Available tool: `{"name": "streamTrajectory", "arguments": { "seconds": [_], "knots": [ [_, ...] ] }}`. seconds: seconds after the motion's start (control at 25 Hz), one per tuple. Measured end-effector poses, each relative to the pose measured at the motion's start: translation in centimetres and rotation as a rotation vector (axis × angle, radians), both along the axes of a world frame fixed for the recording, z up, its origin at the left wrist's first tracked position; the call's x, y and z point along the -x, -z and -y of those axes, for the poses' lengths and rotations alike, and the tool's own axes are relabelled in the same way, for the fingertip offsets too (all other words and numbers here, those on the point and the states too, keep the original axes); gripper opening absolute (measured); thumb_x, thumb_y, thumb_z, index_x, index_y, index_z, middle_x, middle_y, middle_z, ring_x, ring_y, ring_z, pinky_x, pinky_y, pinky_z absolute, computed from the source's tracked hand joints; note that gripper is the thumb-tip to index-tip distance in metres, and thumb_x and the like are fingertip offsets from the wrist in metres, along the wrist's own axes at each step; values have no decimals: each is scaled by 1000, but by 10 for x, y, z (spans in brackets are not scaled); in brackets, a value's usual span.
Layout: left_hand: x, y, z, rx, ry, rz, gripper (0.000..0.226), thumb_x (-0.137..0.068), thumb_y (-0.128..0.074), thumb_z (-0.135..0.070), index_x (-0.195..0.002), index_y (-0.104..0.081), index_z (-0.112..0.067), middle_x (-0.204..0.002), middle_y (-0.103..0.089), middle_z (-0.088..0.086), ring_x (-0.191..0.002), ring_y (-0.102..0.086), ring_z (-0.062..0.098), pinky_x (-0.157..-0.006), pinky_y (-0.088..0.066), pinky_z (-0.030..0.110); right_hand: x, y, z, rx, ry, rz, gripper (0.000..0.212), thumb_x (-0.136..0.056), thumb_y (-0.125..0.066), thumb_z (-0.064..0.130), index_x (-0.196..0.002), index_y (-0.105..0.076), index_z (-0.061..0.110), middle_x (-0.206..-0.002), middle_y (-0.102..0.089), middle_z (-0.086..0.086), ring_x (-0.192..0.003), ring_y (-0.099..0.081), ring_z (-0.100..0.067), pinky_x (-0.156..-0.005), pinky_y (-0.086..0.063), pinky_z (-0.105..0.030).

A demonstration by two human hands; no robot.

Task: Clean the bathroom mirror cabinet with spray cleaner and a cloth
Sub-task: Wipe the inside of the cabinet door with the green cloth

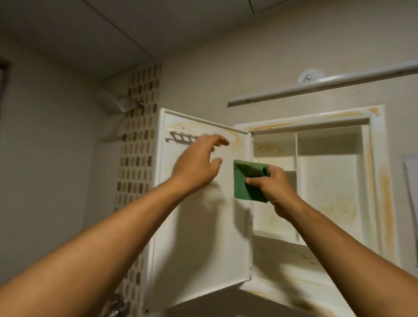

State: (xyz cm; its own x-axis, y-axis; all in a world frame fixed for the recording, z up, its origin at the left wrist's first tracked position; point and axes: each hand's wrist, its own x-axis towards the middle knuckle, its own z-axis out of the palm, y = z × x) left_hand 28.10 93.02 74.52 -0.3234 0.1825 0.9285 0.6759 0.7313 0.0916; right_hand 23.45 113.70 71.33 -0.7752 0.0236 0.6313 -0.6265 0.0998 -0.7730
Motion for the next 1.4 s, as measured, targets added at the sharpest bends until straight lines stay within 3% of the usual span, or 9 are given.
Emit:
{"name": "streamTrajectory", "arguments": {
  "seconds": [0.16, 0.28, 0.48, 0.6, 0.72, 0.88, 1.08, 1.24, 1.4],
  "knots": [
    [-29, -41, 52, 59, -341, -210, 45, -86, -58, -15, -131, -61, -21, -133, -57, 3, -125, -50, 25, -102, -45, 41, 23, -27, 17, 41, 241, -207, 35, -87, -61, -6, -102, -70, 24, -88, -65, 7, -93, -64, -23, -74, -51, -29],
    [-36, -59, 82, 82, -436, -73, 56, -95, -60, -18, -149, -47, -15, -151, -46, 8, -140, -40, 26, -115, -36, 42, 38, -41, 29, -64, 415, -392, 52, -84, -52, -10, -123, -72, 18, -103, -62, 1, -97, -60, -23, -83, -52, -34],
    [-36, -54, 105, -140, -37, 235, 61, -103, -55, -28, -160, -33, -18, -158, -41, -3, -145, -41, 14, -120, -34, 36, 52, -6, 81, -25, 552, -245, 50, -82, -55, -7, -120, -74, 17, -111, -71, -6, -93, -60, -25, -78, -52, -32],
    [-35, -46, 108, -222, 118, 269, 56, -109, -44, -35, -162, -29, -24, -157, -40, -14, -139, -44, 4, -113, -37, 26, 16, 12, 152, -200, 404, -584, 51, -79, -57, 0, -125, -72, 16, -120, -65, -3, -113, -55, -25, -95, -49, -36],
    [-31, -45, 112, -238, 178, 284, 59, -109, -39, -44, -163, -24, -27, -164, -29, -15, -146, -34, 5, -118, -31, 31, 33, 6, 142, -541, 499, -987, 40, -83, -67, 14, -122, -72, 19, -120, -68, -1, -110, -59, -24, -92, -48, -38],
    [-28, -51, 122, -253, 248, 341, 80, -93, -39, -58, -164, -18, -27, -169, -23, -10, -151, -29, 8, -124, -28, 40, 47, 7, 127, -164, 659, -411, 55, -77, -63, -2, -127, -70, 19, -118, -67, -1, -110, -57, -26, -90, -50, -39],
    [-30, -56, 129, -287, 330, 382, 86, -90, -40, -61, -165, -13, -29, -167, -28, -6, -149, -34, 8, -123, -30, 43, 26, 2, 135, -638, 533, -993, 46, -79, -59, 16, -123, -72, 20, -118, -69, -1, -106, -62, -25, -85, -51, -38],
    [-32, -59, 131, -240, 300, 396, 73, -102, -34, -59, -164, -9, -30, -170, -23, -5, -150, -32, 10, -124, -30, 45, 35, -27, 84, -141, 622, -211, 41, -87, -56, 2, -117, -74, 23, -108, -73, -5, -89, -62, -27, -76, -52, -35],
    [-37, -60, 131, -244, 323, 401, 66, -107, -33, -53, -164, -10, -30, -170, -22, -4, -150, -32, 10, -123, -31, 46, 4, -102, 127, -148, 377, -346, 27, -83, -55, 5, -92, -77, 17, -89, -75, -7, -82, -66, -27, -70, -53, -36]
  ]
}}
